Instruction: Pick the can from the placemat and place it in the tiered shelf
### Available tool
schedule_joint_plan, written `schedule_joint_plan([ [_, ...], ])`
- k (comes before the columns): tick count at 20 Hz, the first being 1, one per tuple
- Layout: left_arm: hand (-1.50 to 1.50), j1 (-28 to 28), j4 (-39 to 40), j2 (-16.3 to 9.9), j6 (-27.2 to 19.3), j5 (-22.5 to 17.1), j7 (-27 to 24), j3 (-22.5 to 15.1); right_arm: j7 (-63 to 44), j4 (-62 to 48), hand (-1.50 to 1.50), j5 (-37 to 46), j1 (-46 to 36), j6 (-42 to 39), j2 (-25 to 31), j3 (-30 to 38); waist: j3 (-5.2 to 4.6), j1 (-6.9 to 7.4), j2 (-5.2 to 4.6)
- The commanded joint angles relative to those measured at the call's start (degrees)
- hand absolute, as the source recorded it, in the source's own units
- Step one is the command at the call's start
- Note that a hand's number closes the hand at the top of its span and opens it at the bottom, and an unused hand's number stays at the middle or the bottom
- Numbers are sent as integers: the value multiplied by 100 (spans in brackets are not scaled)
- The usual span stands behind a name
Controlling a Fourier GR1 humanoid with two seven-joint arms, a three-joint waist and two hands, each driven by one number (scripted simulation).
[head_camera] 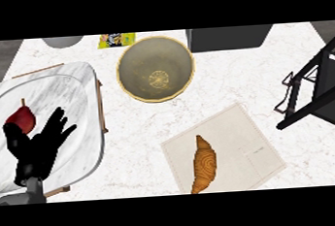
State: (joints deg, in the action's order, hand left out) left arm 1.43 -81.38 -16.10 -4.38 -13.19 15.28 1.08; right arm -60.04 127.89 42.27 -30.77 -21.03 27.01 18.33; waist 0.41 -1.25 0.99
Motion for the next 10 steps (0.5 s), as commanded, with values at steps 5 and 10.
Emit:
schedule_joint_plan([
  [5,0,-88,429,253,-2,127,-112,-153,-15,-1374,150,-1656,-711,-1208,1136,1498,-49,-33,-71],
  [10,0,168,67,288,-144,230,454,-309,607,-2082,150,-1657,-511,-1273,1565,1466,-41,87,-93],
])
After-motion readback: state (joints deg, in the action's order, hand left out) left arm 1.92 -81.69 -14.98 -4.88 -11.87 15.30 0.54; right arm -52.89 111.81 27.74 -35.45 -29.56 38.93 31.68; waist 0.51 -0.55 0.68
